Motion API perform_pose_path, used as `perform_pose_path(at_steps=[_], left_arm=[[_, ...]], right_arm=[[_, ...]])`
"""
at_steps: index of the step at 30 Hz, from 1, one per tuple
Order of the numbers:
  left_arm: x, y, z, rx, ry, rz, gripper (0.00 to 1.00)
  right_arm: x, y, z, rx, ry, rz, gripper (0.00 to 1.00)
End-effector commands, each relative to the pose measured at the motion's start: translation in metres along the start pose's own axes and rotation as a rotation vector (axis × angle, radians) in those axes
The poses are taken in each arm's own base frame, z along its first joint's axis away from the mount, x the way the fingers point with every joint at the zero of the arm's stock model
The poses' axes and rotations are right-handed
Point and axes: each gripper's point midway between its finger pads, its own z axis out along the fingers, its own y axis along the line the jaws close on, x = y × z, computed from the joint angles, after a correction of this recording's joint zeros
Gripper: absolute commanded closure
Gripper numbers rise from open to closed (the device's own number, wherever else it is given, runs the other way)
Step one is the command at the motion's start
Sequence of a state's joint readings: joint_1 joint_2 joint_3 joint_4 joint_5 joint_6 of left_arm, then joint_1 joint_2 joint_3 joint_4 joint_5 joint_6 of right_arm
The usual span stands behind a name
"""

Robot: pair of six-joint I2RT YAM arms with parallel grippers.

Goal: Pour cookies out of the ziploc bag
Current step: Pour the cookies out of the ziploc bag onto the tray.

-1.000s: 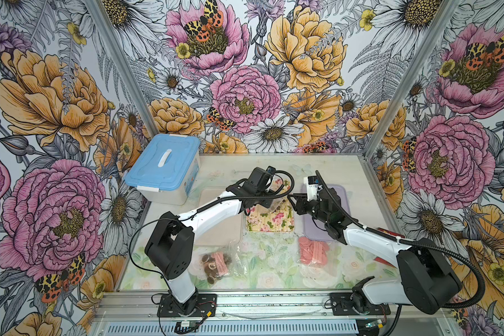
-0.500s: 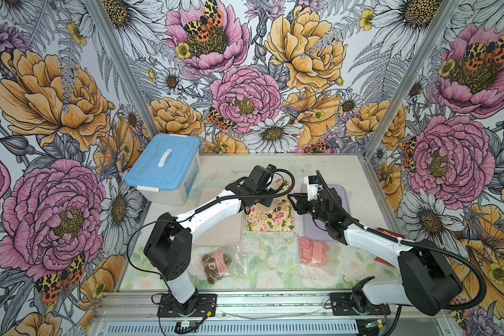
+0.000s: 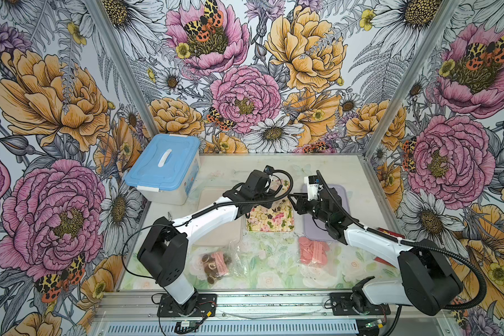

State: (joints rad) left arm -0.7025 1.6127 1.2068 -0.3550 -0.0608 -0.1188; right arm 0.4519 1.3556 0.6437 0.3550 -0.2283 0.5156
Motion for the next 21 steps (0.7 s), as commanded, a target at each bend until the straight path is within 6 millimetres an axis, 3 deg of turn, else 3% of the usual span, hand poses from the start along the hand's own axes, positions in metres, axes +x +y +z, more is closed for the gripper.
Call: perform_pose_path(at_steps=[1, 3, 5, 7, 11, 16, 21], left_arm=[[-0.018, 0.019, -0.002, -0.105, 0.041, 0.021, 1.00], [-0.024, 0.000, -0.018, -0.027, -0.074, 0.017, 1.00], [-0.030, 0.007, -0.023, -0.005, -0.146, -0.038, 1.00], [-0.023, 0.014, -0.022, -0.025, -0.057, -0.020, 1.00], [-0.017, -0.017, -0.054, 0.041, -0.141, 0.028, 1.00], [0.018, -0.035, -0.091, -0.088, -0.130, 0.152, 1.00], [0.068, -0.026, -0.116, -0.178, -0.139, 0.141, 1.00]], right_arm=[[-0.007, 0.001, -0.003, 0.000, -0.020, -0.009, 0.62], [-0.006, 0.001, -0.002, -0.002, -0.018, -0.009, 0.62], [-0.006, 0.001, -0.002, -0.001, -0.015, -0.010, 0.62], [-0.005, 0.000, -0.002, 0.003, -0.014, -0.009, 0.62], [-0.007, 0.002, -0.004, -0.001, -0.019, -0.011, 0.62], [-0.009, 0.004, -0.009, 0.001, -0.021, 0.005, 0.62], [-0.006, -0.008, -0.016, 0.076, 0.001, 0.033, 0.62]])
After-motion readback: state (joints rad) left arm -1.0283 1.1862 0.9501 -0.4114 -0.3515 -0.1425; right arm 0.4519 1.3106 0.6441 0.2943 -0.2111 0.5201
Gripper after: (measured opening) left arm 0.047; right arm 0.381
